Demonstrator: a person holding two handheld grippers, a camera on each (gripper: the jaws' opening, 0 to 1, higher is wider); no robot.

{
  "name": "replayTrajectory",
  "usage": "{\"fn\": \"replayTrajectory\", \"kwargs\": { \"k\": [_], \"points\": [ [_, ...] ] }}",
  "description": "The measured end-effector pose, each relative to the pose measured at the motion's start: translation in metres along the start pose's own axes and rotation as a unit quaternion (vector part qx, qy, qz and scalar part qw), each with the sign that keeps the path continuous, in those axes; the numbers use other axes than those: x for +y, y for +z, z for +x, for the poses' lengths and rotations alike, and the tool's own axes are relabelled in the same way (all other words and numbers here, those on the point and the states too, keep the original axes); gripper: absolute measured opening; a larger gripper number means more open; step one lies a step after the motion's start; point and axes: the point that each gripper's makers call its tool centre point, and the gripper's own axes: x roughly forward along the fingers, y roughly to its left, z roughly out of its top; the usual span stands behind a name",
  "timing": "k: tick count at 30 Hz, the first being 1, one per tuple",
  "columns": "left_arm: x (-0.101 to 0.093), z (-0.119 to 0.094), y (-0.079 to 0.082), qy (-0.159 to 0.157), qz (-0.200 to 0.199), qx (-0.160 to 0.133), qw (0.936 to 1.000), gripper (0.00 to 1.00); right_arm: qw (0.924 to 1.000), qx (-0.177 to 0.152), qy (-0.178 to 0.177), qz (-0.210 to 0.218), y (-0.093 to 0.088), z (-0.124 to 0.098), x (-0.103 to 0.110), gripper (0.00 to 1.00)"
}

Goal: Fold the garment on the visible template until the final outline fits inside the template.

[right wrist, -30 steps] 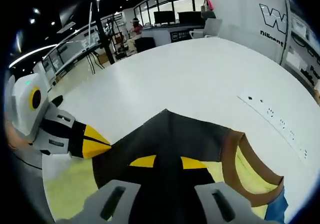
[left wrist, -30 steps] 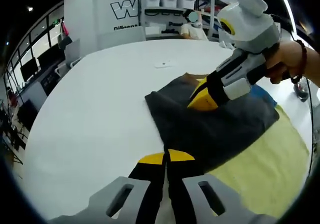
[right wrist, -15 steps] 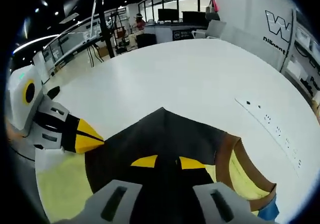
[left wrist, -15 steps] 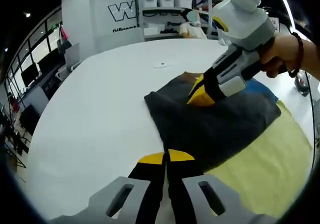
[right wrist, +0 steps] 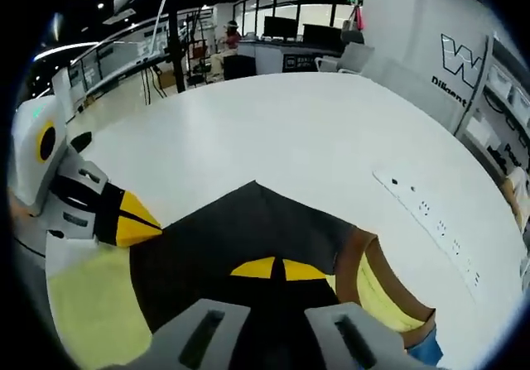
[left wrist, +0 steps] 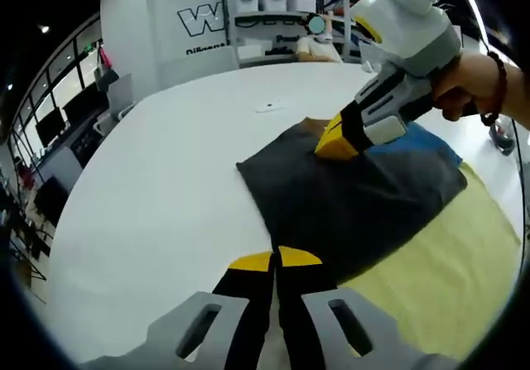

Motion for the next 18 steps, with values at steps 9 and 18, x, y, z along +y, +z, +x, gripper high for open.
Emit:
{"fn": "replayTrajectory", "kwargs": {
  "k": [9,18],
  "points": [
    [0.005,0.0,-0.001,0.019,0.011,0.004,0.9997,0.01,0.9997,-0.009,-0.014,0.019,-0.008,0.01,-0.001,0.0],
    [0.011,-0.003,-0.004,0.017,-0.002,0.011,0.9998,0.02,0.9945,-0.051,-0.049,0.077,-0.006,-0.012,-0.025,0.15]
  ]
}}
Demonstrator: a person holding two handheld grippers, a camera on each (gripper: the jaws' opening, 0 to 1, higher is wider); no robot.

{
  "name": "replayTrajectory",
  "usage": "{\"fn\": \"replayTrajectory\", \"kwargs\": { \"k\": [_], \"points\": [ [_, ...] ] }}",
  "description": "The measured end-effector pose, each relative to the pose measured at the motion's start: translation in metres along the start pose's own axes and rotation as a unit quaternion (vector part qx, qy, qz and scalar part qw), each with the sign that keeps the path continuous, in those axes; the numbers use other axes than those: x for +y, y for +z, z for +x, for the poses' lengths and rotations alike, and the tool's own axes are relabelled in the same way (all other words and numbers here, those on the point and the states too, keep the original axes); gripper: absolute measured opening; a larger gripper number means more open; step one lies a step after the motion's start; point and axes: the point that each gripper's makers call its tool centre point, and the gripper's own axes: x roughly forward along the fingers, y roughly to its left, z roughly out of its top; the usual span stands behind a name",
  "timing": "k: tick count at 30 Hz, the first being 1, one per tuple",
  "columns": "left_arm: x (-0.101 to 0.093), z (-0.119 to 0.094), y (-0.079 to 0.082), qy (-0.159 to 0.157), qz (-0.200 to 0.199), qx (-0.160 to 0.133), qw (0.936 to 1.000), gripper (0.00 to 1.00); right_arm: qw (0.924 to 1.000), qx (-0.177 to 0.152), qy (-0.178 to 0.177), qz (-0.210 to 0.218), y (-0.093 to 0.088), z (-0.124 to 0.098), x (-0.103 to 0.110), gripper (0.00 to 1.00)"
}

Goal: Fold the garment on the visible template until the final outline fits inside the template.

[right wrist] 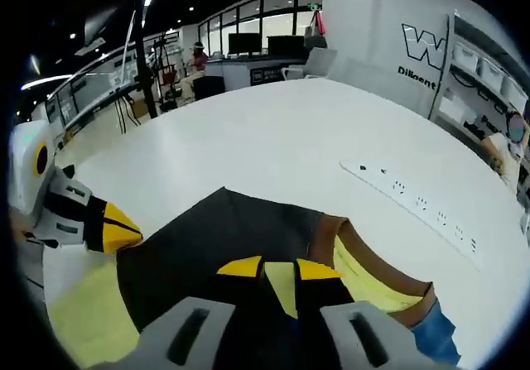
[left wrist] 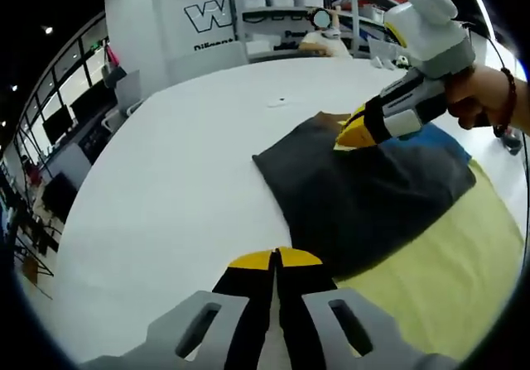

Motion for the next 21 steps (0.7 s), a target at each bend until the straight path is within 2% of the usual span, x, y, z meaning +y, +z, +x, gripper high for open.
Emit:
{"fn": "replayTrajectory", "kwargs": {
  "k": [1,3,6,10,13,21],
  "points": [
    [-0.003,0.0,0.001,-0.009,-0.003,-0.005,0.9999,0.03,1.0,-0.001,-0.001,0.001,0.0,-0.002,-0.001,0.17],
    [-0.001,-0.003,0.0,-0.007,-0.012,0.0,0.9999,0.08,0.9997,-0.007,-0.016,0.015,0.002,-0.013,-0.007,0.19],
    [-0.001,-0.007,0.004,-0.011,-0.016,-0.011,0.9997,0.14,0.9982,-0.022,-0.03,0.046,0.0,-0.031,-0.016,0.21],
    [-0.003,-0.011,0.008,-0.013,-0.02,-0.018,0.9996,0.2,0.997,-0.019,-0.041,0.064,-0.012,-0.048,-0.022,0.25],
    [-0.007,-0.012,0.008,-0.015,-0.004,-0.02,0.9997,0.27,0.9958,-0.012,-0.051,0.075,-0.025,-0.062,-0.027,0.27],
    [-0.013,-0.008,0.003,-0.023,-0.014,-0.01,0.9996,0.28,0.9902,-0.002,-0.09,0.107,-0.058,-0.096,-0.05,0.31]
  ]
}}
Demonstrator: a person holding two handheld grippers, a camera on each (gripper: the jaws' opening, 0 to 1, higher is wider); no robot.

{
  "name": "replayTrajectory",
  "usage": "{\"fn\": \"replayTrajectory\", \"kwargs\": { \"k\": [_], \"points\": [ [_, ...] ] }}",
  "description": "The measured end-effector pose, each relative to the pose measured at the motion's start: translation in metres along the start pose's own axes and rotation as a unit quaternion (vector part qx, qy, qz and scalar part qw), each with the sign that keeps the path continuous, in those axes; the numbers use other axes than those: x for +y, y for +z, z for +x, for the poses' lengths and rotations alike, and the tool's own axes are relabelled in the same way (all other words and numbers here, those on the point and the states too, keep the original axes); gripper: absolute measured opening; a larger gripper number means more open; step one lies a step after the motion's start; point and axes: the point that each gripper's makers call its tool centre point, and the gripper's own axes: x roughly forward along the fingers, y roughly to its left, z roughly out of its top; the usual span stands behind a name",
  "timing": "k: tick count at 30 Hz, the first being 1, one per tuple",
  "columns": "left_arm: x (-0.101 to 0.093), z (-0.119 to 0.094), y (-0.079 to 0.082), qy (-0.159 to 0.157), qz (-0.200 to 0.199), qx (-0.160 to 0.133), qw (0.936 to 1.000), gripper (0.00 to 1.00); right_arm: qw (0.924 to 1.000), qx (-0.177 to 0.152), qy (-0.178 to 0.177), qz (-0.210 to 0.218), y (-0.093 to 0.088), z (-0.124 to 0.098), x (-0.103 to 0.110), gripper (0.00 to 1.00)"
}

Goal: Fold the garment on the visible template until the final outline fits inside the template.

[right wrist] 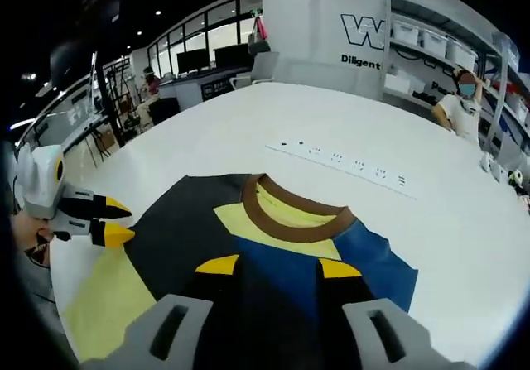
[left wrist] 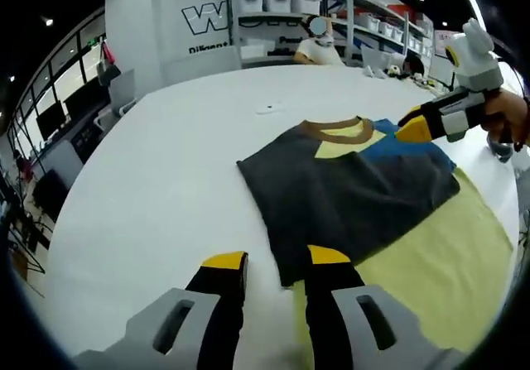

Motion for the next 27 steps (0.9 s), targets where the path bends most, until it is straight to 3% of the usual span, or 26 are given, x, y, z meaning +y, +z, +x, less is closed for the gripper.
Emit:
{"fn": "replayTrajectory", "kwargs": {
  "k": [6,18,27],
  "points": [
    [0.0,0.002,-0.002,-0.001,-0.002,0.007,1.0,0.28,0.999,0.013,-0.03,0.031,-0.025,-0.014,-0.022,0.31],
    [-0.004,0.003,-0.002,0.006,0.029,0.007,0.9995,0.26,0.9916,0.043,-0.089,0.083,-0.071,-0.035,-0.046,0.26],
    [-0.004,0.004,-0.002,0.009,0.037,0.007,0.9992,0.25,0.9866,0.045,-0.1,0.121,-0.08,-0.041,-0.048,0.22]
  ]
}}
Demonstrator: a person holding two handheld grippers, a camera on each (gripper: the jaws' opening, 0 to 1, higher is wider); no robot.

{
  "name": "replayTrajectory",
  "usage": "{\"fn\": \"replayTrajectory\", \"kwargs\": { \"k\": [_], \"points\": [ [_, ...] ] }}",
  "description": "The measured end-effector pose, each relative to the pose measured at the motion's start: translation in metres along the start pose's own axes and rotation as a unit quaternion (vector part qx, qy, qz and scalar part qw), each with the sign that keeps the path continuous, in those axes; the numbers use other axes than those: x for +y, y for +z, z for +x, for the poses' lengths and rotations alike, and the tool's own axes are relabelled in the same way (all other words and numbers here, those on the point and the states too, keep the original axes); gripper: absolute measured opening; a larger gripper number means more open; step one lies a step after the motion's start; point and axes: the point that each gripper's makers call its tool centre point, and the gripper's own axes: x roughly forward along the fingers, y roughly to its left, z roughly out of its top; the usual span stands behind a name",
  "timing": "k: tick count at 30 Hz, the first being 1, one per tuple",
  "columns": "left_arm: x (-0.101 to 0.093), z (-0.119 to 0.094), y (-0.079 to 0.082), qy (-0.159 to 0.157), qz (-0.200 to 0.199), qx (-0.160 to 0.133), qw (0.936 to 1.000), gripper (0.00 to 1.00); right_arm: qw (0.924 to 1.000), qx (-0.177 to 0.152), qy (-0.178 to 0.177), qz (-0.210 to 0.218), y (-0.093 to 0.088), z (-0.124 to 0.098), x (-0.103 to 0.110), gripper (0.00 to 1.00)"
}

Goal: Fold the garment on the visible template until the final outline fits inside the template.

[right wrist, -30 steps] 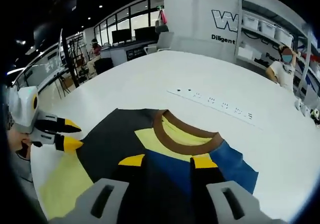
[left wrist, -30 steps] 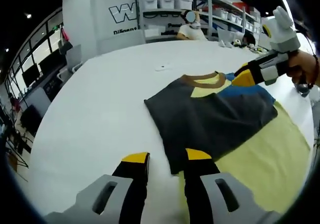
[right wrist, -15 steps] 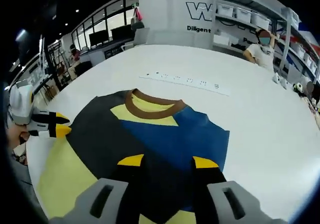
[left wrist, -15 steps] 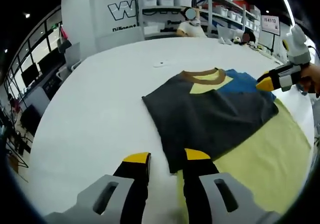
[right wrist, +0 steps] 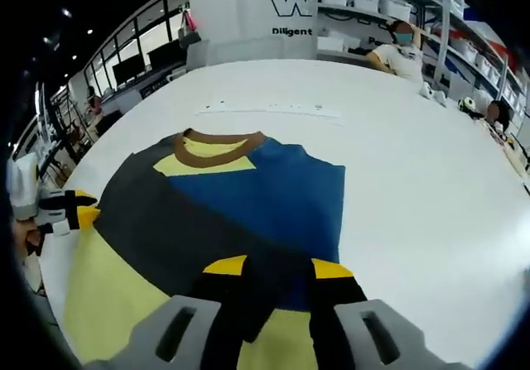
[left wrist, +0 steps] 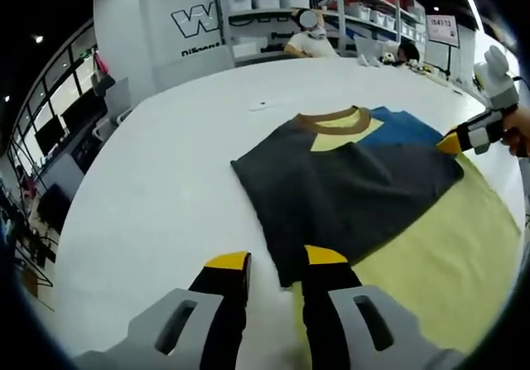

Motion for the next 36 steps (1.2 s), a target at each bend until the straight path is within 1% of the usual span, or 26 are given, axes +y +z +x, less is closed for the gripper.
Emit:
{"fn": "replayTrajectory", "kwargs": {
  "k": [1,2,4,6,10,11,17,22,25,29,31,33,35,36],
  "points": [
    [0.0,0.0,0.0,-0.001,0.0,-0.001,1.0,0.24,1.0,0.0,0.0,0.001,0.0,0.001,0.0,0.22],
    [-0.001,0.001,0.0,-0.003,-0.004,0.0,1.0,0.24,0.9999,0.006,0.001,0.01,-0.004,0.005,-0.002,0.13],
    [-0.002,0.001,0.0,-0.005,-0.005,0.0,1.0,0.22,0.9999,0.003,-0.002,0.014,-0.004,0.004,-0.003,0.07],
    [-0.003,0.002,0.0,-0.008,-0.008,0.0,0.9999,0.21,0.9999,0.0,-0.011,0.006,-0.005,0.003,-0.006,0.0],
    [-0.002,0.002,0.002,-0.003,0.0,-0.003,1.0,0.24,0.9999,-0.004,-0.011,0.008,-0.006,-0.001,-0.008,0.0],
    [0.0,0.002,0.002,0.005,0.006,-0.002,1.0,0.25,0.9999,-0.007,-0.012,0.007,-0.006,-0.003,-0.008,0.0],
    [0.001,0.002,0.002,0.005,0.004,0.002,1.0,0.26,0.9999,-0.004,-0.015,0.004,-0.008,-0.003,-0.01,0.0],
    [0.001,0.002,0.002,0.004,0.005,0.002,1.0,0.25,0.9996,0.002,-0.026,-0.01,-0.008,-0.004,-0.01,0.0],
    [0.0,0.002,0.003,0.004,0.009,0.001,0.9999,0.25,0.9995,0.007,-0.03,-0.006,-0.01,-0.002,-0.012,0.0],
    [-0.001,0.002,0.003,0.003,0.009,0.001,1.0,0.24,0.9993,0.01,-0.033,-0.012,-0.01,-0.001,-0.012,0.0],
    [-0.001,0.002,0.004,0.003,0.024,-0.001,0.9997,0.24,0.9991,0.006,-0.03,-0.028,-0.009,-0.001,-0.01,0.0],
    [-0.002,0.001,0.004,0.003,0.03,0.003,0.9995,0.24,0.9995,-0.002,-0.026,-0.018,-0.008,-0.003,-0.01,0.0],
    [-0.003,-0.001,0.003,0.0,0.028,0.003,0.9996,0.26,0.9996,-0.015,-0.023,0.001,-0.004,-0.006,-0.011,0.0],
    [-0.004,-0.002,0.003,-0.002,0.026,0.003,0.9997,0.27,0.9996,-0.018,-0.022,0.004,-0.003,-0.008,-0.012,0.0]
  ]
}}
